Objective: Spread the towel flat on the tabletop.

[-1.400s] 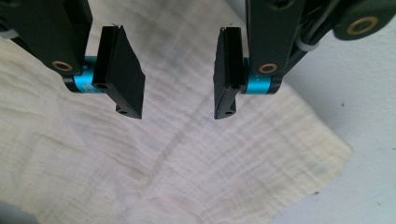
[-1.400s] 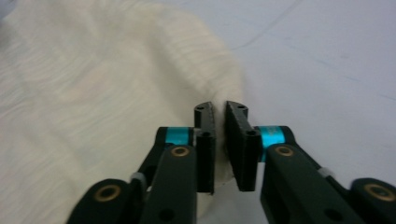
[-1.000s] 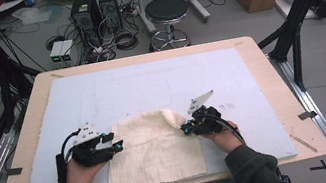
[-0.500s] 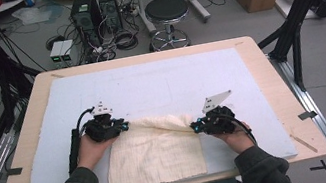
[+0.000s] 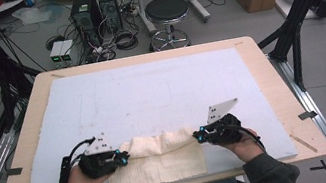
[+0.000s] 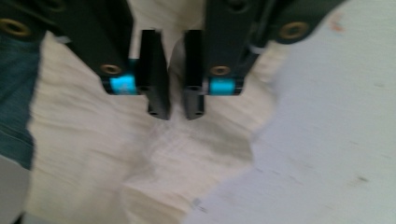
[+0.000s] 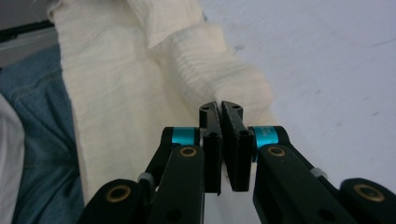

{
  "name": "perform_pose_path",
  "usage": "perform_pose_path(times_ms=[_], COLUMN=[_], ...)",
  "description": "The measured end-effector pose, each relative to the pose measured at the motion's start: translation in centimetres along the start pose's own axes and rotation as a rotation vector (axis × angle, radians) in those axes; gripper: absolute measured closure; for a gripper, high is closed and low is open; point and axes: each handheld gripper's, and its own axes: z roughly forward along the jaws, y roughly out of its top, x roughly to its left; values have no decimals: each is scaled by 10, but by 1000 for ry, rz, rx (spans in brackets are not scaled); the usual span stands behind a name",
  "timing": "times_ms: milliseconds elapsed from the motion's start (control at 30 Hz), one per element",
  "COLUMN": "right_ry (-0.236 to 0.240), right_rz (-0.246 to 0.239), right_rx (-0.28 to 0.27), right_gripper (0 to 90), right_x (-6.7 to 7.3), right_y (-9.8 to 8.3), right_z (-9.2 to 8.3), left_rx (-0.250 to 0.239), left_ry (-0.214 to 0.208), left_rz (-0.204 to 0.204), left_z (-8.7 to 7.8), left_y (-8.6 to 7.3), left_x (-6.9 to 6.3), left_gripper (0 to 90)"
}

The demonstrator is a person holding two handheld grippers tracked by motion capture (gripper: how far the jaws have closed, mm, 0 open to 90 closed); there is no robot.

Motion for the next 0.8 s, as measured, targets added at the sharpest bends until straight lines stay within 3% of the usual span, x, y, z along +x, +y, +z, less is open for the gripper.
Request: perform_pose_path(times_ms=[100,200,333,400,567,633,700,800], right_ry=[26,35,15,-3,-54,-44,-4,33], right_rz=[23,34,43,50,88,111,133,72], right_rx=[-2,-36,-77,-84,-67,-62,-64,-68], right_gripper=[811,762,710,692,644,611,592,556], right_x=[2,3,-2,-7,-20,-24,-26,-20], right_y=[-6,-5,-6,-7,-15,-19,-21,-16], right_z=[1,-4,-11,-12,-11,-10,-8,0], left_rx=[-33,-69,-124,-136,-67,-46,-26,12], left_ry=[-21,-11,29,71,119,125,132,130], left_rz=[-6,-22,-68,-91,-124,-127,-131,-131], left_z=[-1,-6,-10,-9,5,9,13,19], left_y=[-1,3,13,16,16,15,15,14], left_x=[-1,4,19,26,37,41,43,44], left_gripper=[591,546,555,566,559,547,525,530])
